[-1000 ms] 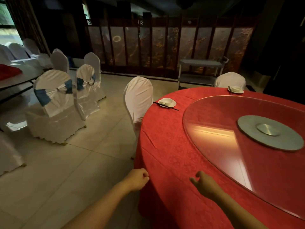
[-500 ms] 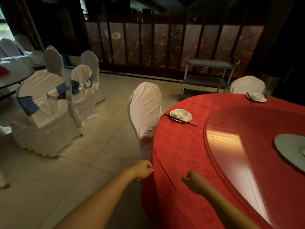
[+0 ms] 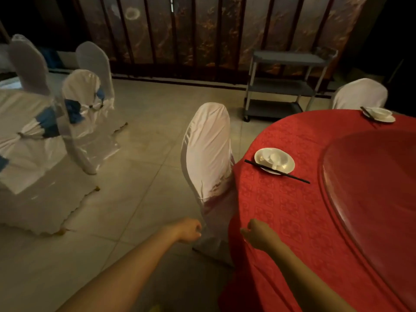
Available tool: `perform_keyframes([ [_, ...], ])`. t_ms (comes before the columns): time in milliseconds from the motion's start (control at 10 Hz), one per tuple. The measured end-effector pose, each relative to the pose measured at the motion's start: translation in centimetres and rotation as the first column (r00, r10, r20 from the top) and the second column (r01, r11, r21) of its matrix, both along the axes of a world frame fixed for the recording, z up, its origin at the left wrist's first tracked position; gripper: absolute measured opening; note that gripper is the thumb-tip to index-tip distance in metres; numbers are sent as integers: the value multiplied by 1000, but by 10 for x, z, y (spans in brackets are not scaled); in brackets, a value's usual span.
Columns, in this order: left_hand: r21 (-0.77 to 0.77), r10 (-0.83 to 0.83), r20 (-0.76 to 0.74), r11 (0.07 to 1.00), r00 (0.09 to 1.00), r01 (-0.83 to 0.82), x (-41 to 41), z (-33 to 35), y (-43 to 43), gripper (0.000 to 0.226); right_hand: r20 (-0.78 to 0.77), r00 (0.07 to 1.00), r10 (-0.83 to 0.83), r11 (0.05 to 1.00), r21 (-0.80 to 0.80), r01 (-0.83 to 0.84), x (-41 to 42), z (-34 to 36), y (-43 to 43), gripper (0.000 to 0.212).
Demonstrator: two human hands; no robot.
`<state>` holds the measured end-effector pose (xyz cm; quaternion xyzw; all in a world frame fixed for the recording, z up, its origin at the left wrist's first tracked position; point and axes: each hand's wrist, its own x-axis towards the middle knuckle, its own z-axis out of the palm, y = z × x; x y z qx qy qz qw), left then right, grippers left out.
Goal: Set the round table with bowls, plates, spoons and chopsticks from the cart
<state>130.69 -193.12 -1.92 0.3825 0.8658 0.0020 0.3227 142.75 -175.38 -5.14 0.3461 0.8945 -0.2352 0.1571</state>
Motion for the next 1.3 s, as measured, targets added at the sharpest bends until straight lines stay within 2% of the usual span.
perform_keyframes([
  [100, -37, -155, 43, 987, 987, 156, -61, -5, 14, 40, 12, 993, -122, 990, -67, 122, -48, -19, -3, 38],
  [200, 20, -325, 76, 946, 943, 325, -120, 16, 38, 39, -18, 932, -363, 907, -235, 349, -88, -32, 0, 28],
  [300, 165, -398, 105, 911, 911, 379, -171, 49, 71, 34, -7, 800, -599, 745, -371, 555, -121, -31, 14, 28],
  [400, 253, -335, 310, 931, 890, 262, -203, 71, 114, 34, -2, 673, -740, 604, -441, 664, -143, -23, 36, 25],
  [500, 284, -298, 512, 944, 806, 169, -229, 92, 172, 34, -73, 524, -849, 494, -465, 735, -164, -19, 67, 19],
  [600, 366, -407, 438, 895, 802, 255, -258, 112, 232, 32, -108, 360, -927, 361, -525, 771, -182, -21, 99, 16],
  [800, 300, -513, 342, 853, 787, 426, -321, 114, 336, 32, -93, 37, -995, 84, -576, 813, -203, -39, 154, 19],
  [1000, 186, -611, 341, 788, 714, 586, -344, 91, 427, 28, -42, -266, -963, -175, -655, 735, -218, -50, 180, 27],
  [1100, 180, -675, 301, 734, 674, 655, -338, 82, 474, 29, -110, -344, -933, -188, -664, 724, -229, -60, 197, 34],
  [1200, 180, -735, 249, 675, 630, 716, -320, 62, 513, 28, -113, -395, -912, -245, -624, 743, -230, -54, 196, 20],
  [1300, 174, -794, 221, 604, 567, 778, -303, 35, 541, 27, -209, -456, -865, -228, -646, 728, -231, -53, 192, 22],
])
